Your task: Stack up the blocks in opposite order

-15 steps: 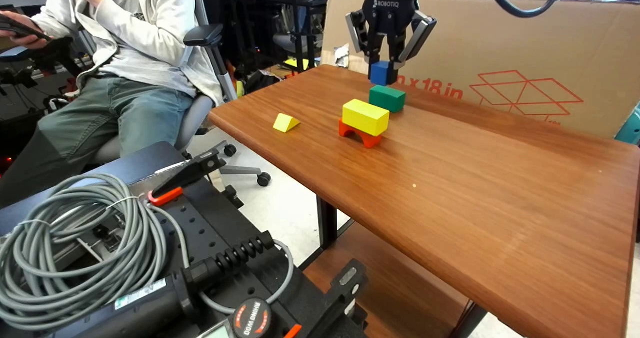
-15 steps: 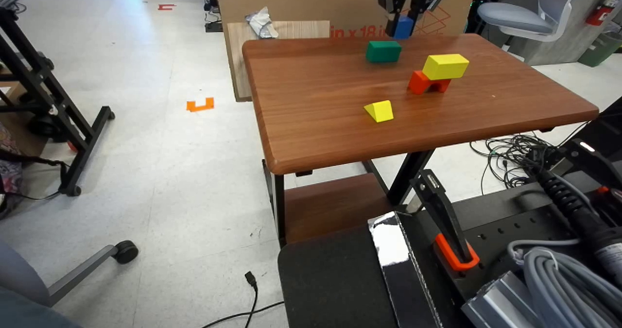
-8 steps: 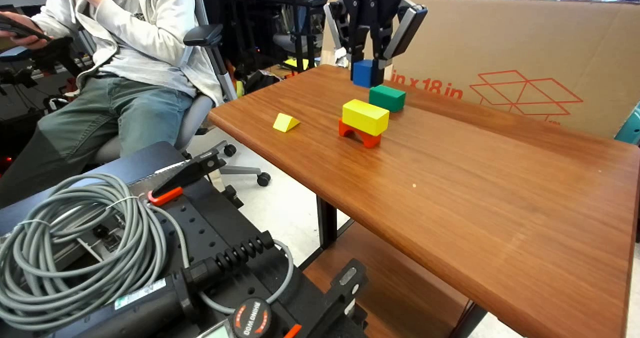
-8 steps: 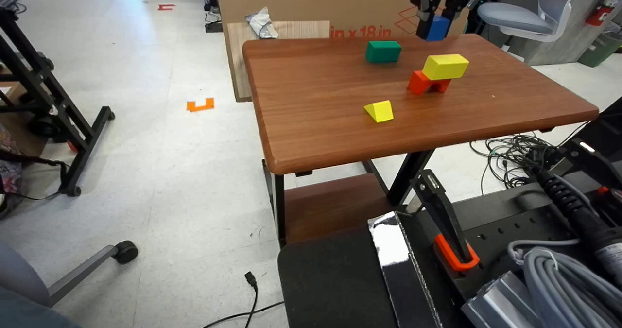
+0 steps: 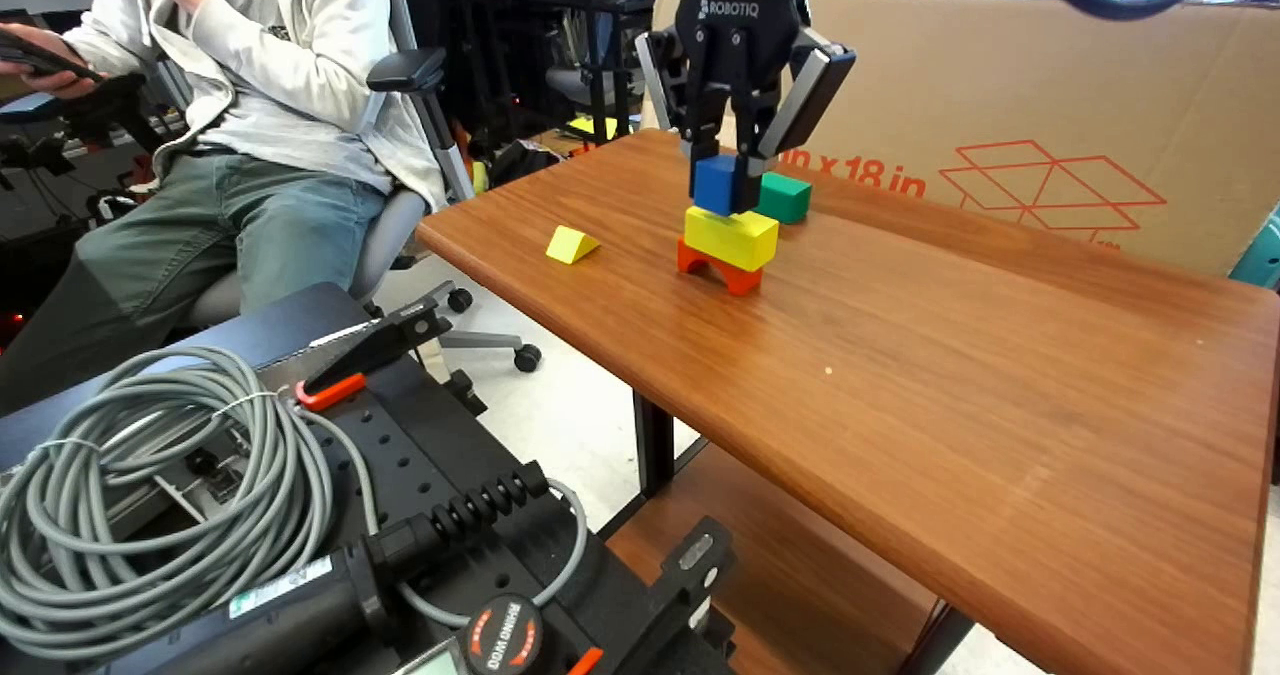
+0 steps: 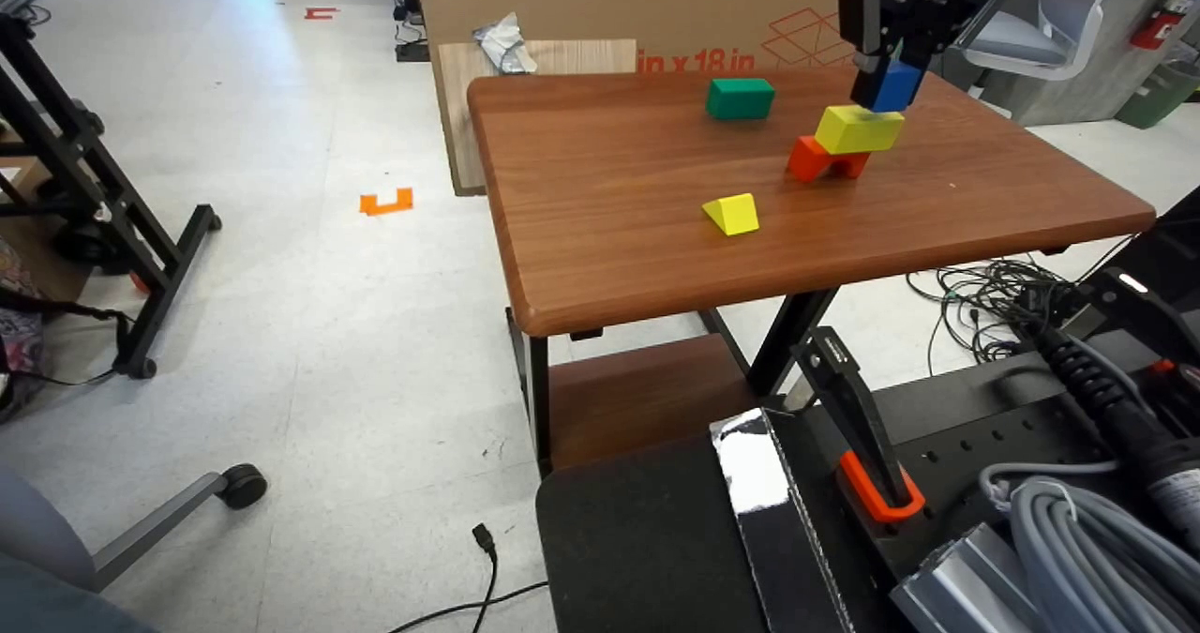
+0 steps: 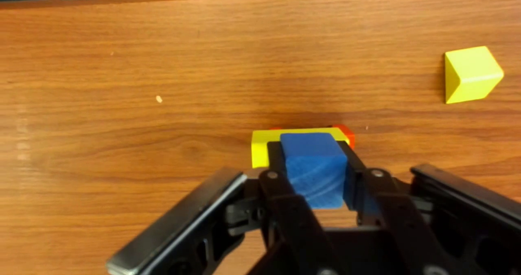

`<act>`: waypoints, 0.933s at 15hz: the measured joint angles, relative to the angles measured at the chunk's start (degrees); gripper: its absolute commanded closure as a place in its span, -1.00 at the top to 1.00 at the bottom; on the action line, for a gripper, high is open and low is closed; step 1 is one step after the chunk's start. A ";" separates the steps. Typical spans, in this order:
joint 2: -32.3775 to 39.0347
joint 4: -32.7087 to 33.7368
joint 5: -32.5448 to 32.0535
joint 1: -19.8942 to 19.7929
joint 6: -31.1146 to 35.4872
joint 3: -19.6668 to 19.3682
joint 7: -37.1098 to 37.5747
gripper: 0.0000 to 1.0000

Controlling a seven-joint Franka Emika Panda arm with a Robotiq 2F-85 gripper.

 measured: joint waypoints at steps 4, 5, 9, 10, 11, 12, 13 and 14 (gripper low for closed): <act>0.00 -0.38 0.00 -0.04 0.04 -0.26 0.05 -0.82; 0.00 -0.38 0.00 -0.04 0.12 -0.27 0.05 -0.82; 0.00 -0.39 0.00 -0.05 1.03 -0.27 0.05 -0.82; 0.01 -0.39 0.00 -0.07 1.05 -0.28 0.05 -0.82; 0.03 -0.39 0.00 -0.08 1.05 -0.32 0.05 -0.82; 0.06 -0.39 0.00 -0.09 1.05 -0.36 0.05 -0.82; 0.10 -0.39 0.00 -0.09 1.05 -0.40 0.05 -0.82; 0.15 -0.39 0.00 -0.09 1.05 -0.45 0.05 -0.82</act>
